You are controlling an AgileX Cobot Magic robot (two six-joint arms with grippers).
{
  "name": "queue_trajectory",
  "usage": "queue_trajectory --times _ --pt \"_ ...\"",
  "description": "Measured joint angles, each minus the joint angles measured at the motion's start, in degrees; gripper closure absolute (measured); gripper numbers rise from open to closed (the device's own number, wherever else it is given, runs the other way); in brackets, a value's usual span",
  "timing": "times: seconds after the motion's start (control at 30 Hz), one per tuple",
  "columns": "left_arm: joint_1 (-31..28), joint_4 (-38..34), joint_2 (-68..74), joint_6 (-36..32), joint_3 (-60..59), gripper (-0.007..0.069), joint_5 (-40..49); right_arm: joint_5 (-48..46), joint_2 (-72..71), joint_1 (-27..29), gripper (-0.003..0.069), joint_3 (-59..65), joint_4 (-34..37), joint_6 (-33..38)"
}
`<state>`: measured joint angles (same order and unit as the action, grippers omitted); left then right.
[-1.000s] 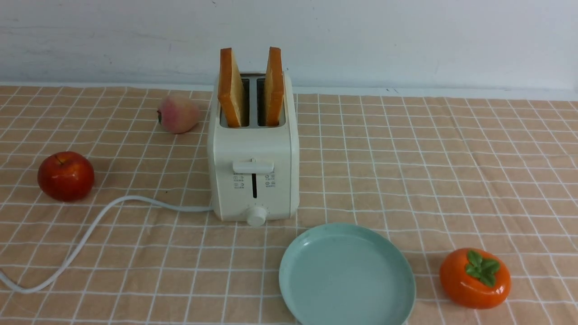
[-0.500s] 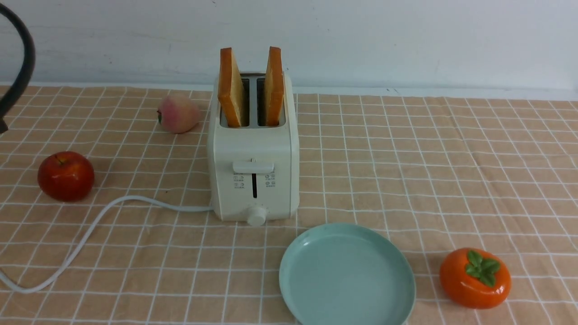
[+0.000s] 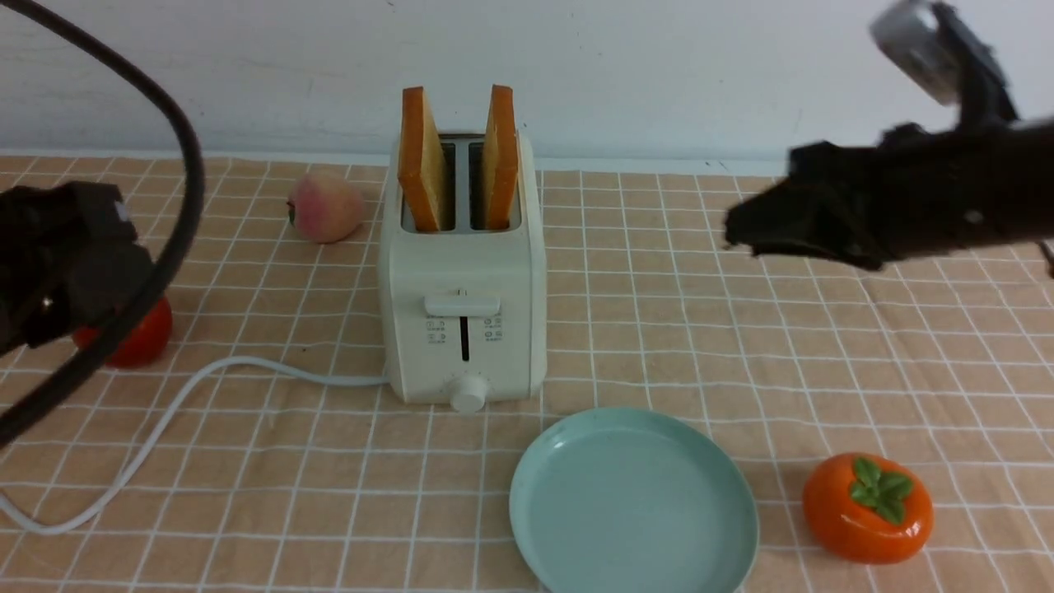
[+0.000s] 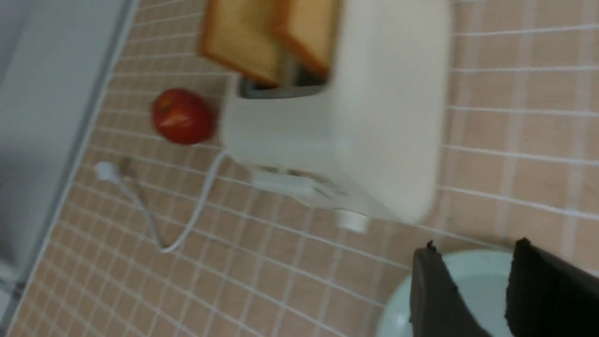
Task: Take toasted bread from bread machine on light coffee tablecloth place on plate.
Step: 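Grasp the toast slice in the toaster and pull it up out of the slot with the right gripper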
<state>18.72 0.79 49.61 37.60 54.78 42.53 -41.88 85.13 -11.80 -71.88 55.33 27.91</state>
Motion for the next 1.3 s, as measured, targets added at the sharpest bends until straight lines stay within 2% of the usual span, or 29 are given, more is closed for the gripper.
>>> queue_trajectory --times 0.07,0.13,0.17,0.2,0.27,0.33,0.4,0.43,0.53,0.67,0.77,0.83,0.87,0.97,1.03,1.3 --pt "0.5 -0.1 0.7 0.0 0.0 0.0386 1.6 -2.5 8.2 -3.8 0.04 -9.8 0.8 1.5" --pt "0.5 -0.1 0.9 0.0 0.0 0.0386 3.7 -4.0 14.3 -6.7 0.0372 -19.9 -2.1 -0.6" --pt "0.5 -0.1 0.9 0.0 0.0 0.0386 3.9 -4.3 14.9 -7.0 0.0369 -20.8 -2.5 -1.0" --pt "0.5 -0.1 1.0 0.0 0.0 0.0386 5.5 -6.0 19.6 -9.3 0.0335 -28.6 -7.1 -5.4" --pt "0.5 0.0 1.0 0.0 0.0 0.0386 6.6 -7.5 23.0 -11.0 0.0307 -34.4 -11.6 -9.6" --pt "0.5 0.0 1.1 0.0 0.0 0.0386 7.7 -10.9 29.6 -14.5 0.0244 -46.4 -23.7 -19.3" --pt "0.5 0.1 1.1 0.0 0.0 0.0386 7.8 -12.1 34.0 -16.7 0.0204 -53.3 -31.6 -26.1" --pt "0.5 0.1 1.1 0.0 0.0 0.0386 7.8 -12.2 34.3 -16.9 0.0201 -54.6 -32.4 -26.7" --pt "0.5 0.1 1.1 0.0 0.0 0.0386 7.9 -12.8 39.8 -19.2 0.0167 -62.2 -44.0 -34.4" --pt "0.5 0.1 1.1 0.0 0.0 0.0386 7.9 -12.5 42.4 -19.4 0.0169 -63.5 -48.7 -36.5" --pt "0.5 0.1 1.1 0.0 0.0 0.0386 8.0 -12.2 43.0 -19.3 0.0188 -63.5 -49.3 -36.6" --pt "0.5 0.1 1.1 0.0 0.0 0.0386 8.0 -11.8 43.5 -19.3 0.0249 -63.5 -48.9 -36.5" --pt "0.5 0.1 1.1 0.0 0.0 0.0386 8.0 -11.8 43.6 -19.3 0.0295 -63.5 -48.6 -36.3" --pt "0.5 0.1 1.1 0.0 0.0 0.0386 8.0 -11.8 43.6 -19.3 0.0505 -63.5 -46.8 -35.7" --pt "0.5 0.1 1.1 0.0 0.0 0.0386 8.0 -11.8 43.4 -19.3 0.0586 -63.5 -46.4 -35.7" --pt "0.5 0.1 1.1 0.0 0.0 0.0386 8.0 -12.1 34.9 -17.4 0.0579 -63.5 -46.1 -36.1"
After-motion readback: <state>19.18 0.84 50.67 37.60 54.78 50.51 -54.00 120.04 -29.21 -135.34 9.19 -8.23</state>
